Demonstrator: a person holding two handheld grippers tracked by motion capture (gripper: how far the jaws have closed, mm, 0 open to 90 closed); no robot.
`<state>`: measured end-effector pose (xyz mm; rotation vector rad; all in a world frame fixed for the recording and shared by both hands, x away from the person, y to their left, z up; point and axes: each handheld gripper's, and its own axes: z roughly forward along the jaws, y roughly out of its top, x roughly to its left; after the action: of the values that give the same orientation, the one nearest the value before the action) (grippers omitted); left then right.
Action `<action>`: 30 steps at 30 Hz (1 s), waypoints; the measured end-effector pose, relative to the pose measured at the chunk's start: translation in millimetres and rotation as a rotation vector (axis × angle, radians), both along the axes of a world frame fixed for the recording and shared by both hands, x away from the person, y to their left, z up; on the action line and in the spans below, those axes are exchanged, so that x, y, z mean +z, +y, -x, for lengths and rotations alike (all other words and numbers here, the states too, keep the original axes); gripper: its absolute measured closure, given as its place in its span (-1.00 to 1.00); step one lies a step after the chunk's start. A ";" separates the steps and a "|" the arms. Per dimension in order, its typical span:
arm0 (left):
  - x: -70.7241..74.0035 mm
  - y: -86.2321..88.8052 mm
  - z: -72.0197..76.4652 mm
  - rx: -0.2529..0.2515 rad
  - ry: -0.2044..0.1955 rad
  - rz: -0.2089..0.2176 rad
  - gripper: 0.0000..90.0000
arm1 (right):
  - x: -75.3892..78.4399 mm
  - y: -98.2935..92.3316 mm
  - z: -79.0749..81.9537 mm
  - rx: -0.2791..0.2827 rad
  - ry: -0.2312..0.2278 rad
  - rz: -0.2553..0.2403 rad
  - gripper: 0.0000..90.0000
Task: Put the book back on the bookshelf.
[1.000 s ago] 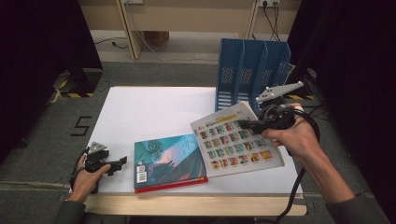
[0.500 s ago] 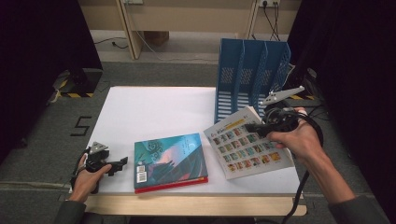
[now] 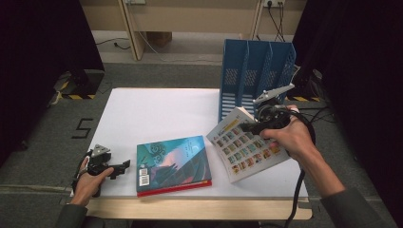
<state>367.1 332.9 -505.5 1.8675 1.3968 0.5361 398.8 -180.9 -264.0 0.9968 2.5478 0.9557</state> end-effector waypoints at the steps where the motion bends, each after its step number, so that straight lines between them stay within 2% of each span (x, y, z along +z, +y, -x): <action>1: 0.0 -0.1 -0.1 -0.001 0.001 0.000 -0.79 | 1.0 6.2 0.2 0.011 -0.001 0.008 0.52; 6: -0.2 -0.5 -0.1 -0.002 -0.001 -0.002 -0.80 | 5.0 20.4 -4.8 0.027 0.013 0.015 0.52; 9: -0.2 -0.3 0.0 -0.003 0.000 0.001 -0.80 | 6.4 33.1 -9.0 0.035 0.025 0.049 0.49; 10: -0.3 -0.4 0.0 -0.004 -0.001 0.000 -0.80 | 7.4 38.4 -11.2 0.032 0.043 0.050 0.47; 18: -0.3 -1.0 0.1 -0.009 0.000 -0.005 -0.82 | 6.4 41.1 -14.9 0.000 0.065 0.044 0.34; 25: -0.4 -2.4 -0.1 -0.016 0.002 -0.020 -0.84 | 5.6 38.1 -14.5 0.006 0.069 0.043 0.31; 27: -0.6 -3.0 -0.1 -0.019 0.001 -0.023 -0.85 | 6.6 41.2 -15.1 0.004 0.075 0.035 0.30; 28: -0.7 -3.2 -0.2 -0.020 0.002 -0.024 -0.86 | 7.8 44.7 -16.1 -0.003 0.094 0.011 0.23; 30: -0.6 -3.5 -0.2 -0.025 0.003 -0.029 -0.87 | 7.8 45.7 -16.3 0.005 0.097 0.014 0.23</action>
<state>367.3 329.4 -506.1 1.9067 1.3730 0.5436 415.1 -135.3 -256.2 1.0583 2.6328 0.9111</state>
